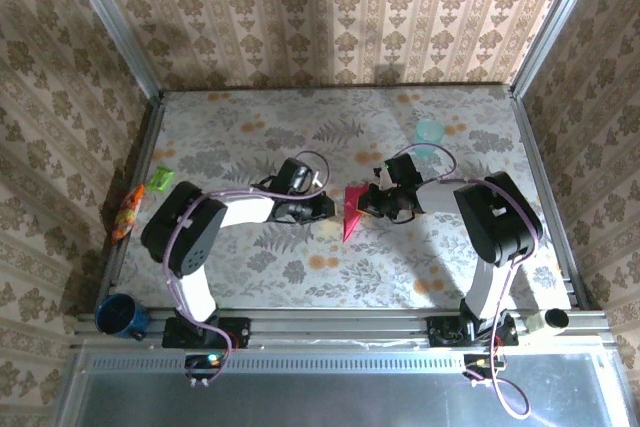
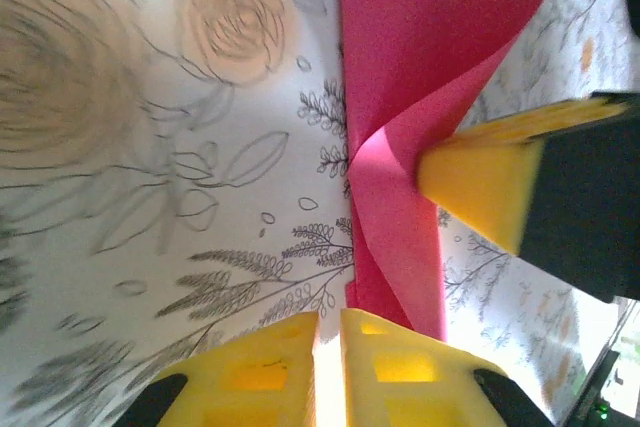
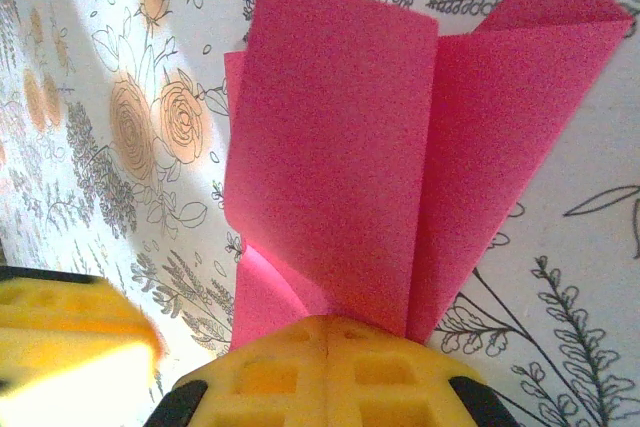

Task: Fold a paper plane with a square sheet of paper (fold left side to right side)

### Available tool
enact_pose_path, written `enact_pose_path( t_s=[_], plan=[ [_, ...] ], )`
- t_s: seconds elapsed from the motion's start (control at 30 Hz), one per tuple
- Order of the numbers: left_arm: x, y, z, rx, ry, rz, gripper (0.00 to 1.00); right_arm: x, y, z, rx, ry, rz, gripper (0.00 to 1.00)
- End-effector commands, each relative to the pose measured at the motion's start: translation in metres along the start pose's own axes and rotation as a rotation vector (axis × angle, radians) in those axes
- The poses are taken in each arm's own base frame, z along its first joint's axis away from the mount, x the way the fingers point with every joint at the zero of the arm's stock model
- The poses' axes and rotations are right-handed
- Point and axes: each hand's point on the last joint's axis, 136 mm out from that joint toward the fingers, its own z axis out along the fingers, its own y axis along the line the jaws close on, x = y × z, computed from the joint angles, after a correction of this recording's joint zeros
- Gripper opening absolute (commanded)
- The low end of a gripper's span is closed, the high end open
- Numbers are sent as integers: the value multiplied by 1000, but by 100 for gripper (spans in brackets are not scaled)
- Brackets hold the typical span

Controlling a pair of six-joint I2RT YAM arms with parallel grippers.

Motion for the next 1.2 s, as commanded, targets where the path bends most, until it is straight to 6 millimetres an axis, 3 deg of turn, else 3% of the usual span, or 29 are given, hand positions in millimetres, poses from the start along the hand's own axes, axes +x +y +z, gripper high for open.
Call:
enact_pose_path(
  t_s=[0.0, 0.07, 0.3, 0.5, 1.17],
  plan=[
    [3, -9, -21, -14, 15, 16, 6, 42, -65, 5, 217, 108, 90, 0],
    [9, -21, -24, 28, 48, 12, 0, 42, -64, 5, 211, 108, 90, 0],
    [26, -65, -14, 191, 159, -14, 0, 40, -60, 6, 193, 108, 85, 0],
    [35, -78, 4, 212, 218, 3, 0, 41, -59, 7, 187, 118, 86, 0],
    [62, -30, 34, 78, 288, -41, 0, 41, -58, 8, 188, 123, 78, 0]
  ],
)
